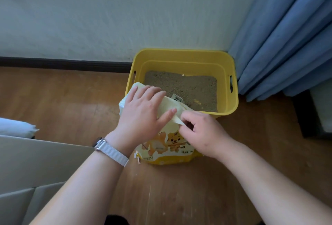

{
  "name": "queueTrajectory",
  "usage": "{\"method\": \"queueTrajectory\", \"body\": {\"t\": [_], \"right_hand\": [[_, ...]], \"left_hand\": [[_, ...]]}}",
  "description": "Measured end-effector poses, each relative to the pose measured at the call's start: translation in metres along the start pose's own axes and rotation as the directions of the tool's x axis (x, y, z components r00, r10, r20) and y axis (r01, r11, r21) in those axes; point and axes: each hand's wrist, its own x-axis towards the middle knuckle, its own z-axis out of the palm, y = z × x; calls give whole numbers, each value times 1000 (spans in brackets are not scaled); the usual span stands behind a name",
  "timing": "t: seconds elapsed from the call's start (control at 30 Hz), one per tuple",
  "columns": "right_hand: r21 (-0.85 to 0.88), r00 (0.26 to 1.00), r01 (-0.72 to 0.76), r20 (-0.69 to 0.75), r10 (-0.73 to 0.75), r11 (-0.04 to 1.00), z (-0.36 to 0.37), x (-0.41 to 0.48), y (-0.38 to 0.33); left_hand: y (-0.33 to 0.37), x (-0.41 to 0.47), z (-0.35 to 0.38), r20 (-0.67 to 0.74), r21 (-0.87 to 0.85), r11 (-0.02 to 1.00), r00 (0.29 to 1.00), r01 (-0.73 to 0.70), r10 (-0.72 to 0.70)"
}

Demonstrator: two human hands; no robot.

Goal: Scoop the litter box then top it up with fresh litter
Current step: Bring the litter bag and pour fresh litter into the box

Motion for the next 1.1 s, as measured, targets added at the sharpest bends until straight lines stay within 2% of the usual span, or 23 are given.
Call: {"method": "queueTrajectory", "body": {"t": [0.1,0.27,0.47,0.67,0.77,0.87,0.93,1.1], "right_hand": [[11,1000,1,1,-1,1000,2,0,1],[22,999,-5,46,4,1000,5,-1,3],[32,996,-58,77,55,998,9,0,4],[-22,956,-140,256,141,990,21,2,7],[-51,934,-211,284,217,976,23,4,5],[-97,966,-239,81,247,966,20,9,10],[-122,967,-250,16,254,961,20,16,18],[-250,944,-231,175,279,940,31,37,37]], "left_hand": [[-3,0,3,11,67,996,998,54,-55],[-18,0,9,166,151,976,969,157,-182],[-17,0,21,192,155,980,969,126,-155],[-15,-5,26,313,173,983,943,62,-115],[-14,-7,26,307,162,983,943,86,-133],[-15,-11,26,248,135,986,959,102,-134],[-15,-12,25,210,112,986,967,122,-143],[-15,-16,24,155,53,989,977,139,-146]]}}
